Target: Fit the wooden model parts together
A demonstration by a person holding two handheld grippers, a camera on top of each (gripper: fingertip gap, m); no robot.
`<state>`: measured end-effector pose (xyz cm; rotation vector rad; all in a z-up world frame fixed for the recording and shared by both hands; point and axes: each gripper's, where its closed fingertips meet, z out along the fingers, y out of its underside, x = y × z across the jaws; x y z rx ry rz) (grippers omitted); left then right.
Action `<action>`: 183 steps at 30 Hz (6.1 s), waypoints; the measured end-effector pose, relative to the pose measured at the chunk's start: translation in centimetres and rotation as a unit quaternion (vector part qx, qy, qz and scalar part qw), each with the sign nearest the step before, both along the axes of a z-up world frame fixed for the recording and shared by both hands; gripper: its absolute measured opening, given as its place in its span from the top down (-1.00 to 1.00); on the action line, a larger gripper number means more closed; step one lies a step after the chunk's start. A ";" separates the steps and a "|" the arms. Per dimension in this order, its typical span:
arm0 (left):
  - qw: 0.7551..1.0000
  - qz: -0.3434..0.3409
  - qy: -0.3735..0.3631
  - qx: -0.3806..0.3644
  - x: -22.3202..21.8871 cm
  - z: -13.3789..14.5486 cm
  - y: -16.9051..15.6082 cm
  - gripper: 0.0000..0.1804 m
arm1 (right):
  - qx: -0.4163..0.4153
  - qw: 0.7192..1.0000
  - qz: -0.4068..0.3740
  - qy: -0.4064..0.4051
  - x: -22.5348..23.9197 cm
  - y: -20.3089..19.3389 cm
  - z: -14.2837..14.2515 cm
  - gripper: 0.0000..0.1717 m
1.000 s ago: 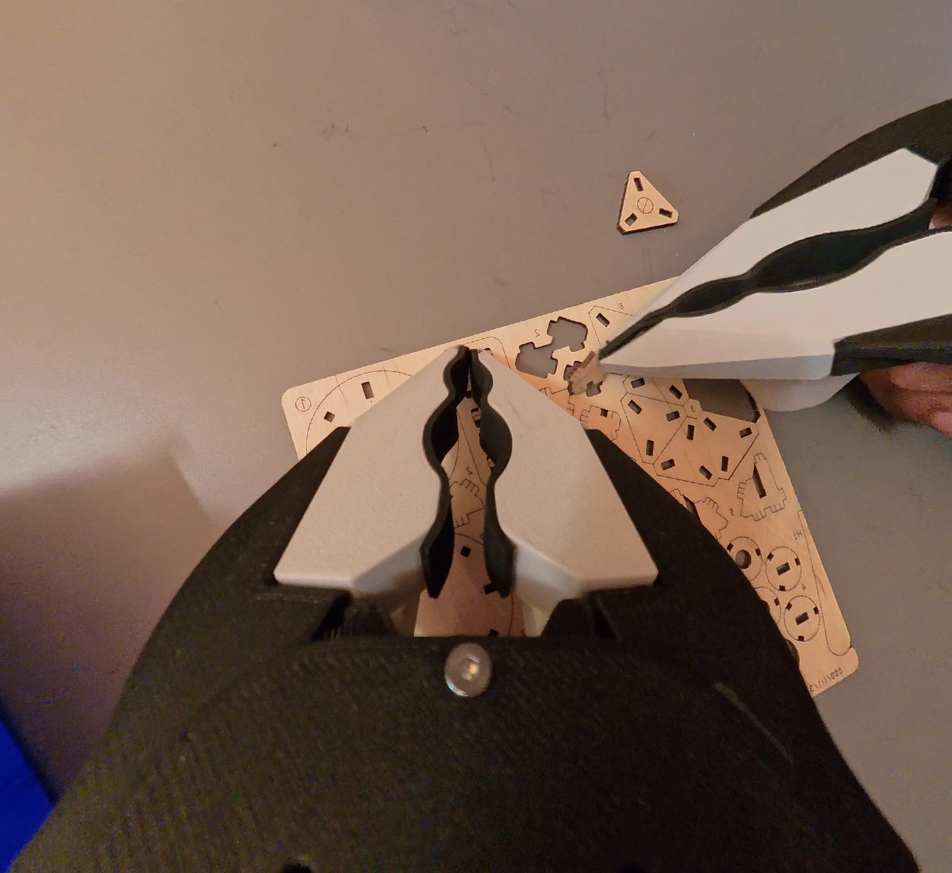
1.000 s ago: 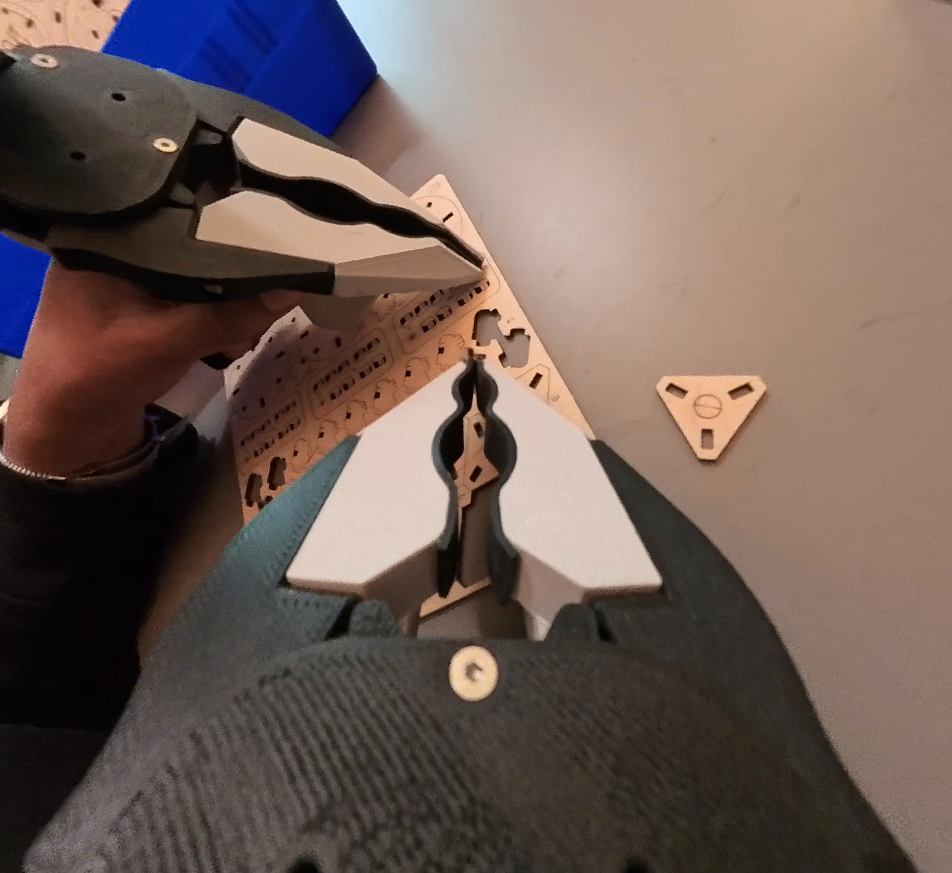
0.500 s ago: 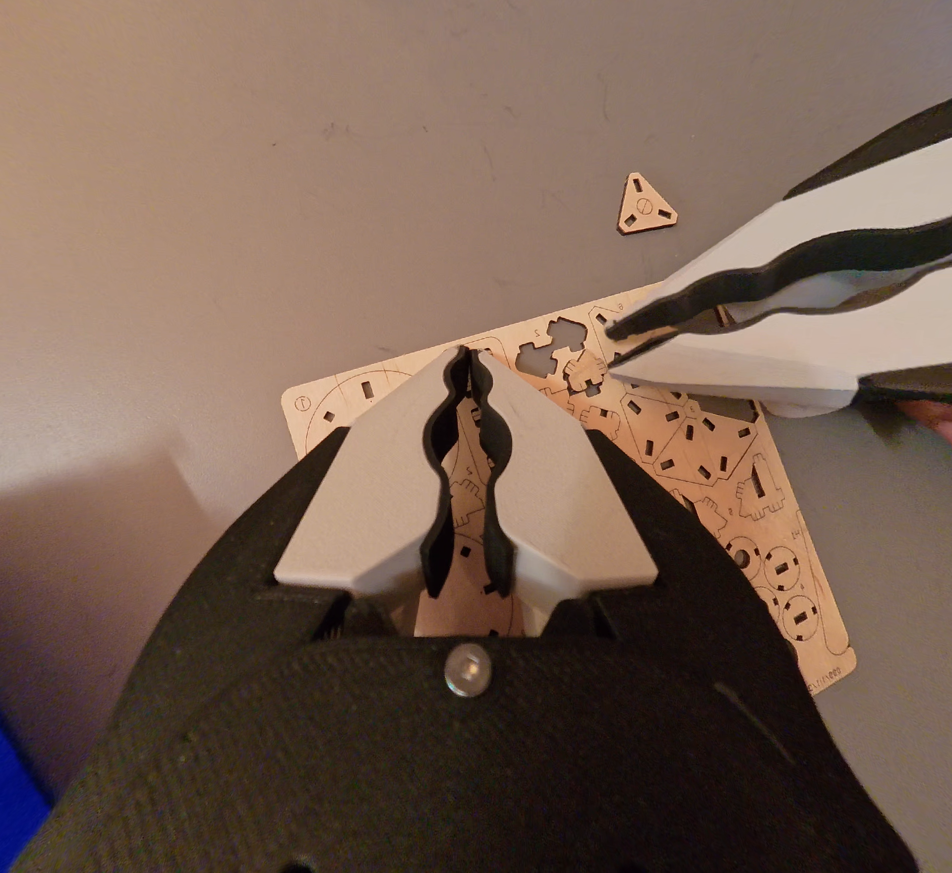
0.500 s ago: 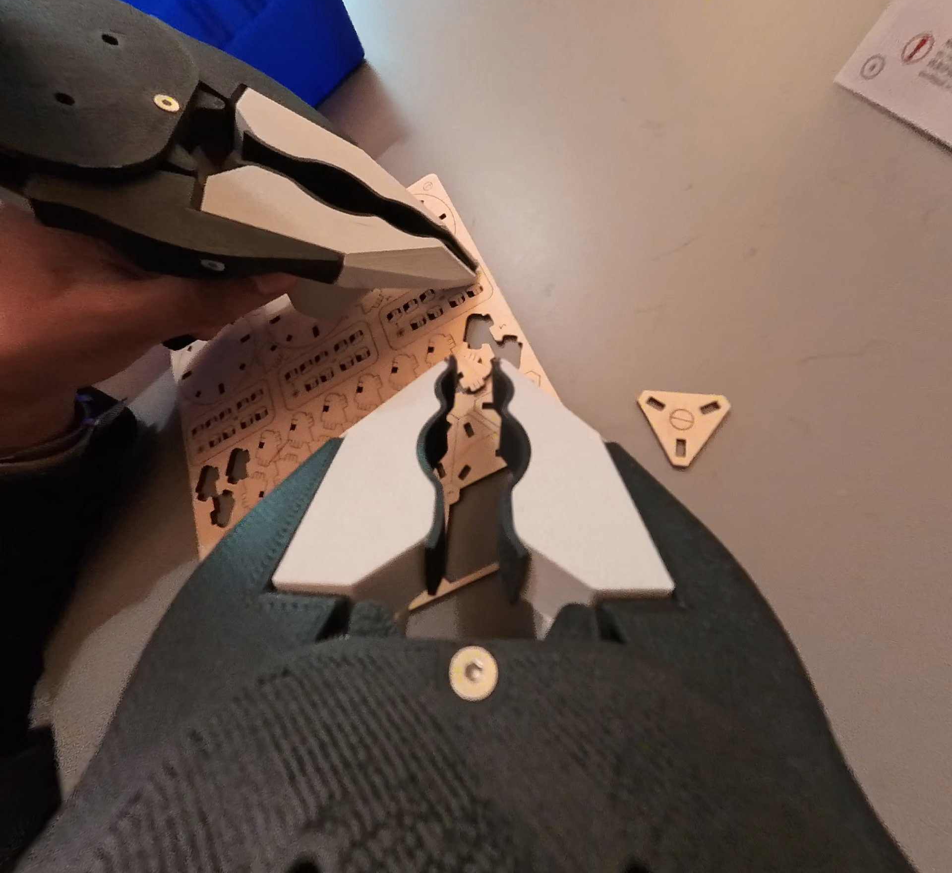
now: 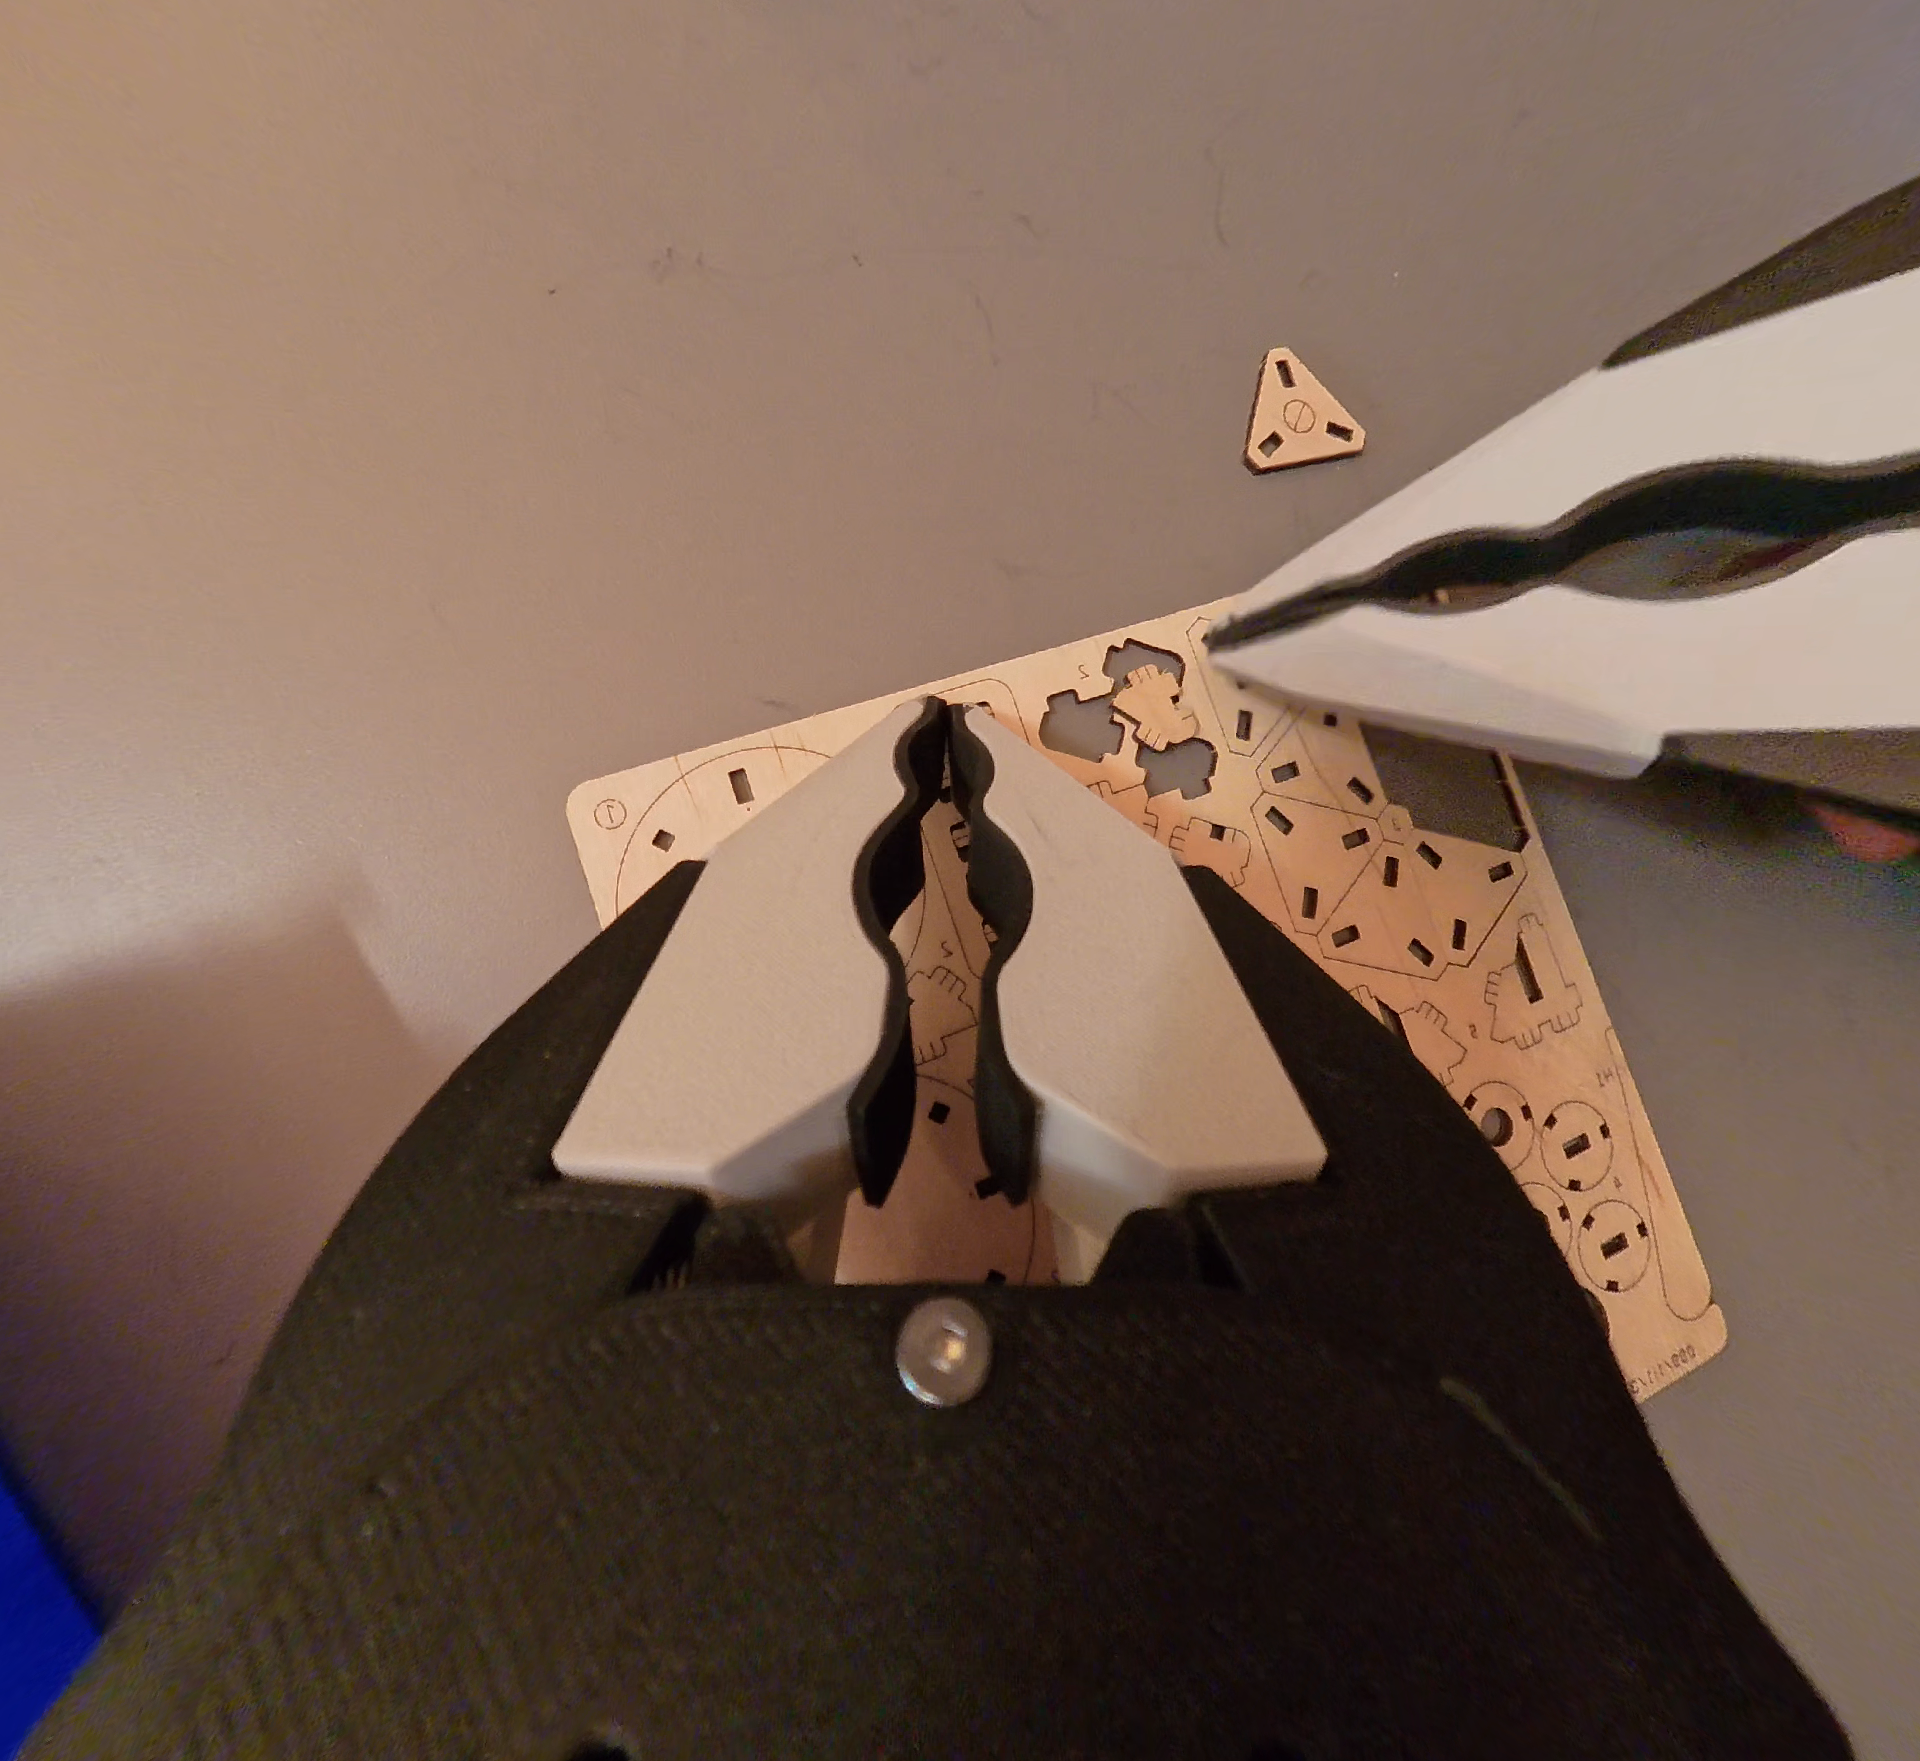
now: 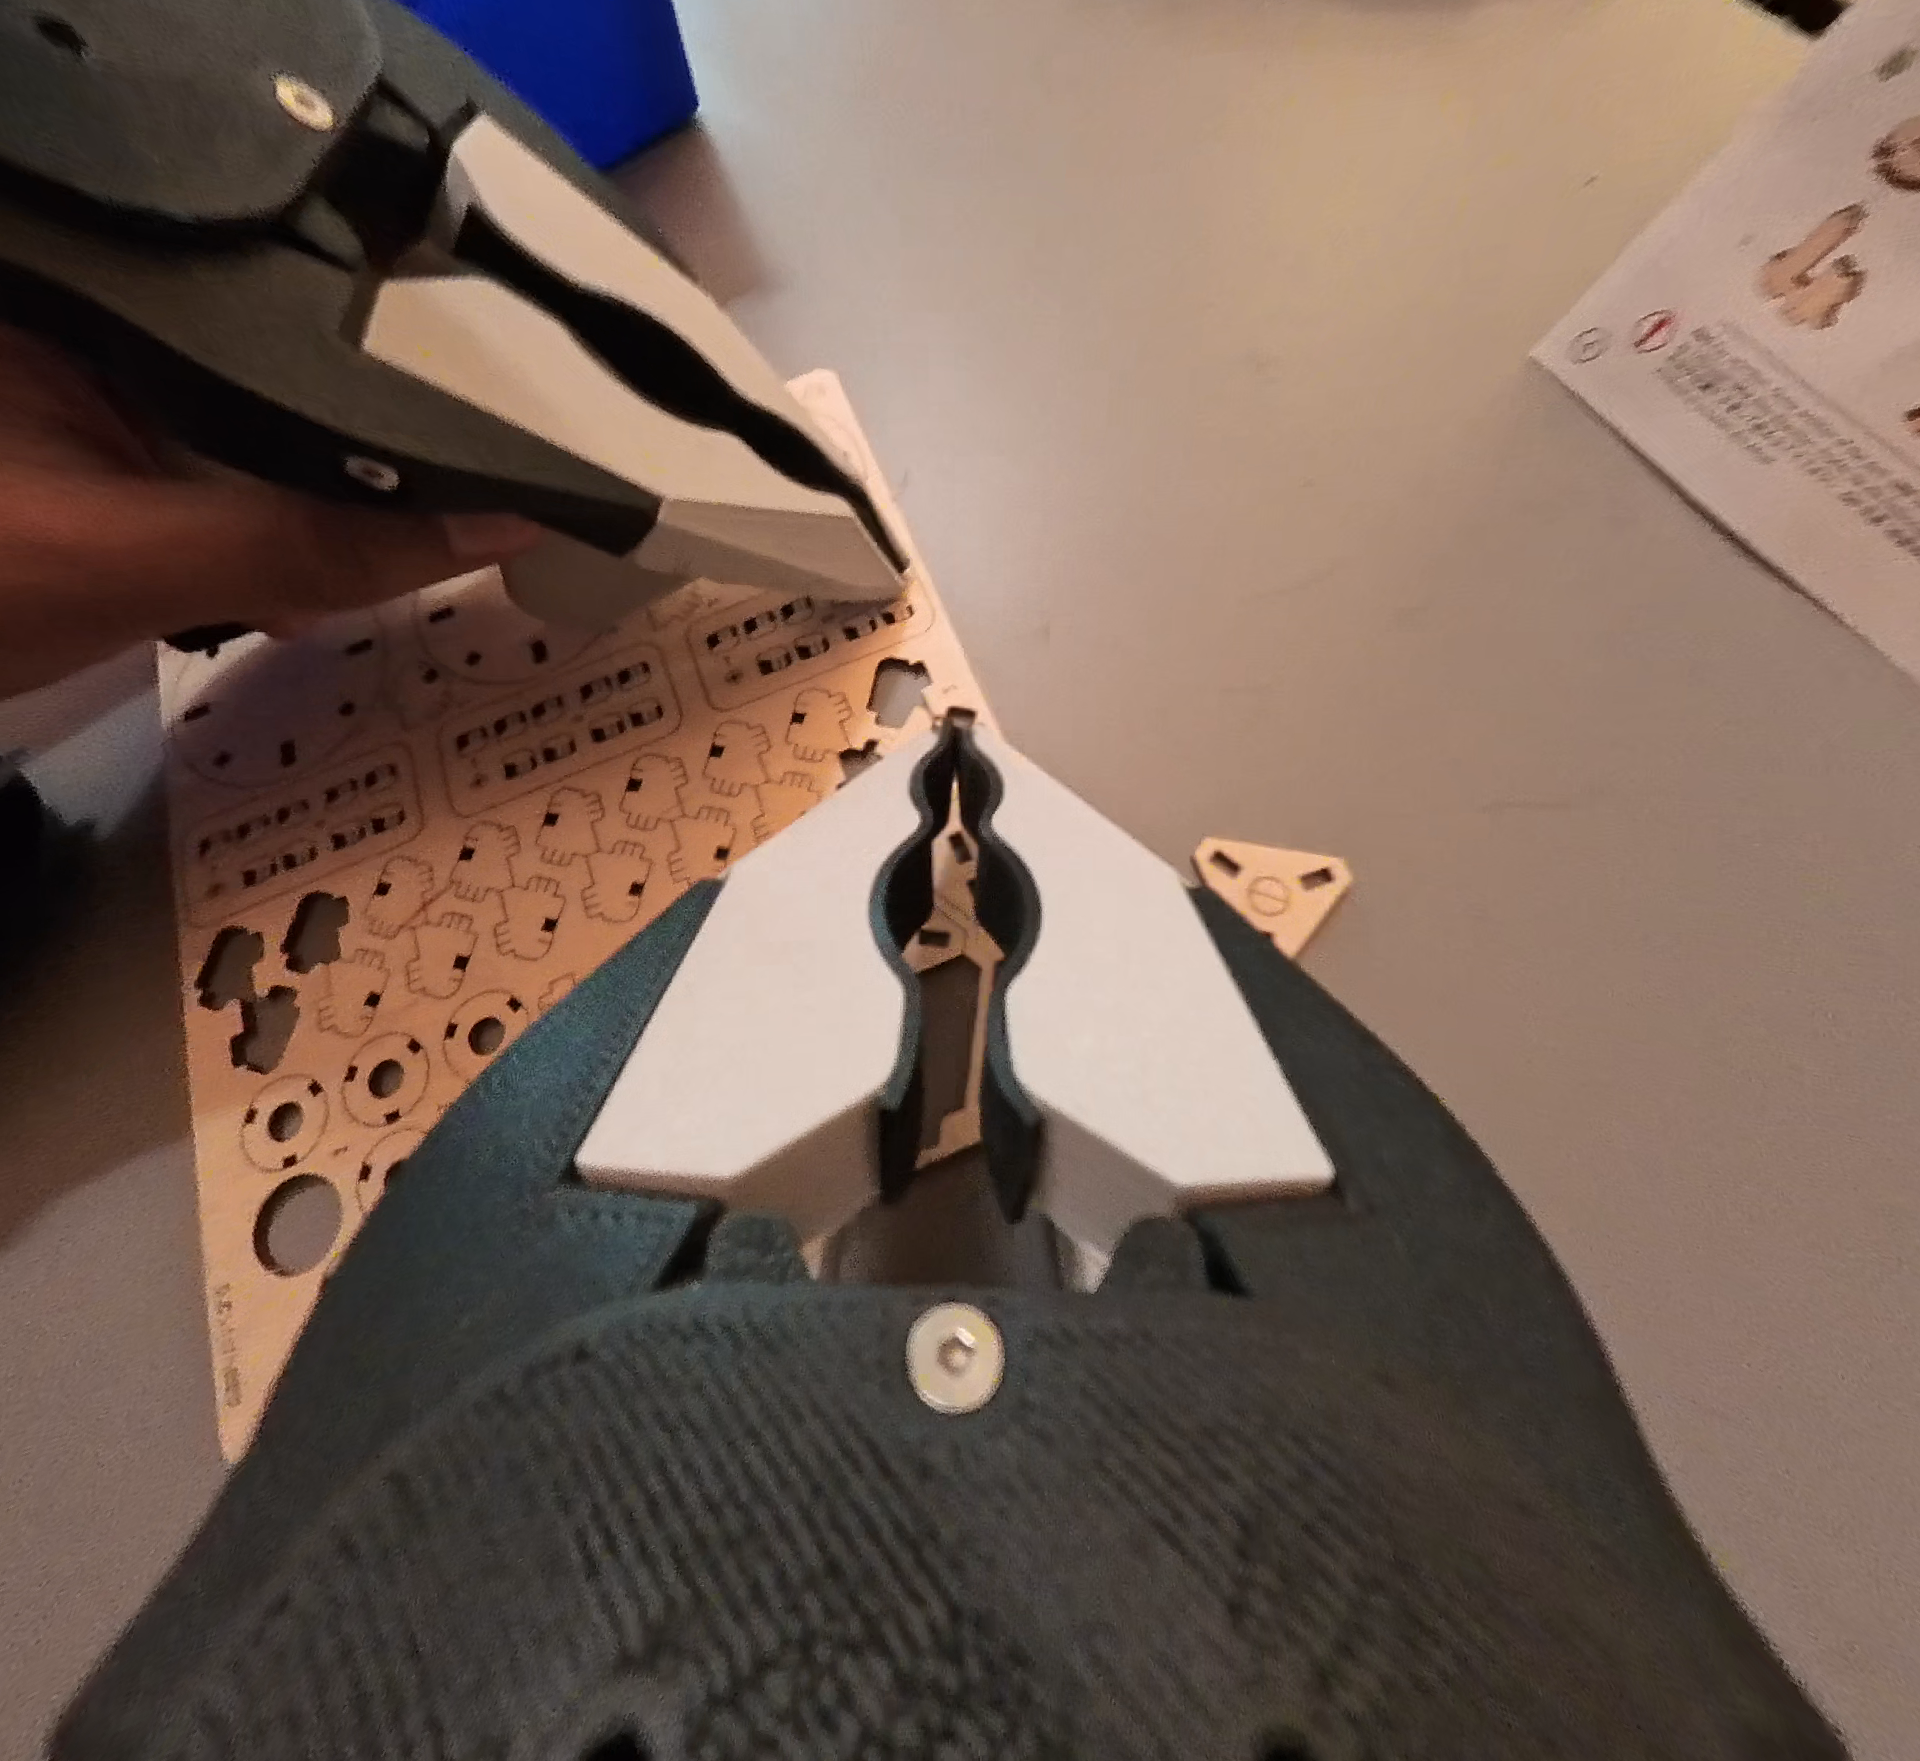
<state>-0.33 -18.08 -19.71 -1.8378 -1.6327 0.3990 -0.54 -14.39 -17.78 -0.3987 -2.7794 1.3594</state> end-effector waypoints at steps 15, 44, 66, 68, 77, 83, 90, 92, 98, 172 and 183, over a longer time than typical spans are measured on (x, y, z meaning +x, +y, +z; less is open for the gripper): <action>1.000 0.000 0.000 0.002 0.0 0.0 0.0 1.00 | 0.018 1.000 0.003 0.003 0.6 -0.3 -1.1 0.80; 1.000 0.000 0.000 0.004 0.0 0.0 0.0 1.00 | 0.025 0.965 0.090 0.247 1.4 -0.9 0.5 0.86; 1.000 0.002 0.001 0.010 0.0 0.0 0.0 1.00 | 0.018 0.963 0.102 0.248 1.3 -0.6 0.7 0.86; 1.000 0.002 0.001 0.010 0.0 0.0 0.0 1.00 | 0.019 0.964 0.096 0.249 0.8 -0.4 0.8 0.86; 1.000 0.002 0.001 0.011 0.0 0.0 0.0 1.00 | 0.018 0.967 0.088 0.239 0.3 -0.2 0.8 0.85; 1.000 0.002 0.001 0.012 0.0 0.0 0.0 1.00 | 0.018 0.968 0.083 0.235 0.0 0.0 0.8 0.86; 1.000 0.002 0.001 0.012 0.0 0.0 0.0 1.00 | 0.017 0.971 0.080 0.224 0.0 0.0 0.7 0.86; 1.000 0.001 0.001 0.010 0.0 0.0 0.0 1.00 | 0.017 0.971 0.079 0.223 -0.1 -0.1 0.7 0.86; 1.000 0.006 0.001 0.009 0.0 0.2 -0.1 0.93 | 0.005 0.976 0.072 0.207 0.0 -0.1 0.9 0.86; 0.917 -0.094 0.070 0.380 1.1 7.5 5.2 1.00 | -0.022 0.896 0.170 0.411 1.7 1.2 4.7 0.77; 0.899 -0.100 0.076 0.420 1.3 8.4 5.3 1.00 | -0.031 0.876 0.169 0.452 2.1 0.9 5.4 0.87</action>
